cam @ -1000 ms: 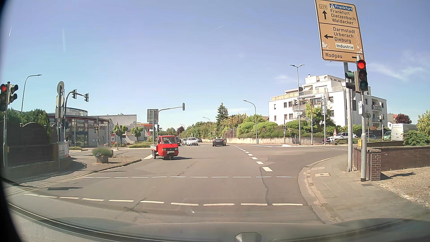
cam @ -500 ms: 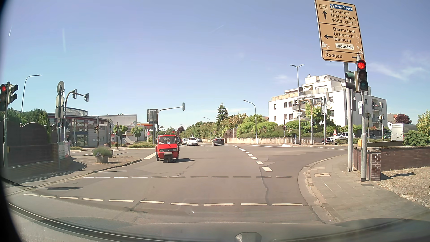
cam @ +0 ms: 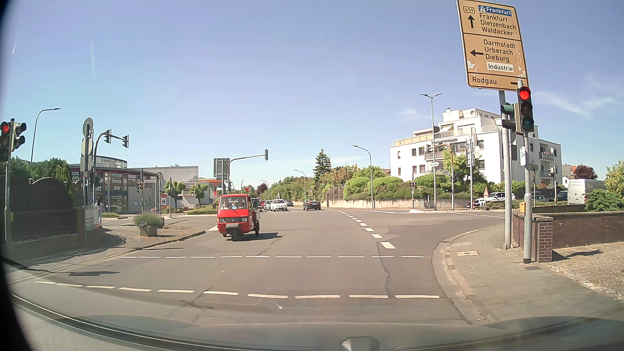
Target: Follow the waypoints while adhering to traffic rules and regulations
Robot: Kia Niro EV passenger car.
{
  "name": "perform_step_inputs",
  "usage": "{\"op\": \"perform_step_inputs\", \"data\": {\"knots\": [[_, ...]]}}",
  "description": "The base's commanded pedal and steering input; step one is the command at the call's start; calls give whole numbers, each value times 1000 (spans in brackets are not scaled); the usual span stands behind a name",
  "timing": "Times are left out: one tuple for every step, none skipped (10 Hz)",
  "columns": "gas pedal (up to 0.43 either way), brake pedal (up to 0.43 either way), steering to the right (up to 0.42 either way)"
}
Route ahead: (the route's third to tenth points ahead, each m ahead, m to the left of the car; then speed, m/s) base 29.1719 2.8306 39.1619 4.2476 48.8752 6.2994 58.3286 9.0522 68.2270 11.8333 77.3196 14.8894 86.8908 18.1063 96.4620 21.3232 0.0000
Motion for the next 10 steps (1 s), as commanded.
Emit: {"op": "perform_step_inputs", "data": {"knots": [[0,366,-5],[0,366,-5],[0,366,-5],[0,366,-5],[0,366,-5],[0,366,-5],[0,372,-5],[0,366,-5],[0,366,-5],[0,366,-5]]}}
